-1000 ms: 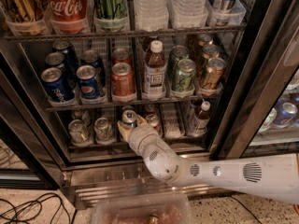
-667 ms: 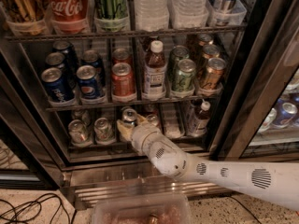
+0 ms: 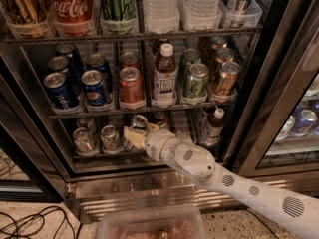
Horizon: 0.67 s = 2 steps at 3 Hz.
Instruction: Pick redbull can from bottom shelf of fridge
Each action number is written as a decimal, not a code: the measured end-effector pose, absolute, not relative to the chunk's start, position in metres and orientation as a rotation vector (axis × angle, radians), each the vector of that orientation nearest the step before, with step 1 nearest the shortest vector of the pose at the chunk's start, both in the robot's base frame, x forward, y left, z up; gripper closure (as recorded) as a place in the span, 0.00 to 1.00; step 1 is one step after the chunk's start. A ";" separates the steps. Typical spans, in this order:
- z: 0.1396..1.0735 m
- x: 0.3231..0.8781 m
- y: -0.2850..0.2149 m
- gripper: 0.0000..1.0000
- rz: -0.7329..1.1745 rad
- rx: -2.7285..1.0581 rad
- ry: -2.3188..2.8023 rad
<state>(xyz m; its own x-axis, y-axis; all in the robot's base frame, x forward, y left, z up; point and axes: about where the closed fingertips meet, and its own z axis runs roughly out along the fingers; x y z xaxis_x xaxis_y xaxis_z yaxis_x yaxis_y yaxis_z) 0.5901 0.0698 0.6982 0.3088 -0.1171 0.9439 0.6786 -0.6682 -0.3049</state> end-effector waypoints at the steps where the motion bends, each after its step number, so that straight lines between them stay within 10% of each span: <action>1: 0.693 0.573 0.084 1.00 -1.326 -1.849 -0.518; 2: 0.694 0.573 0.085 1.00 -1.302 -1.849 -0.483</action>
Offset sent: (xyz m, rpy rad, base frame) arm -0.0169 0.0140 -0.0045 0.0219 0.0518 0.0750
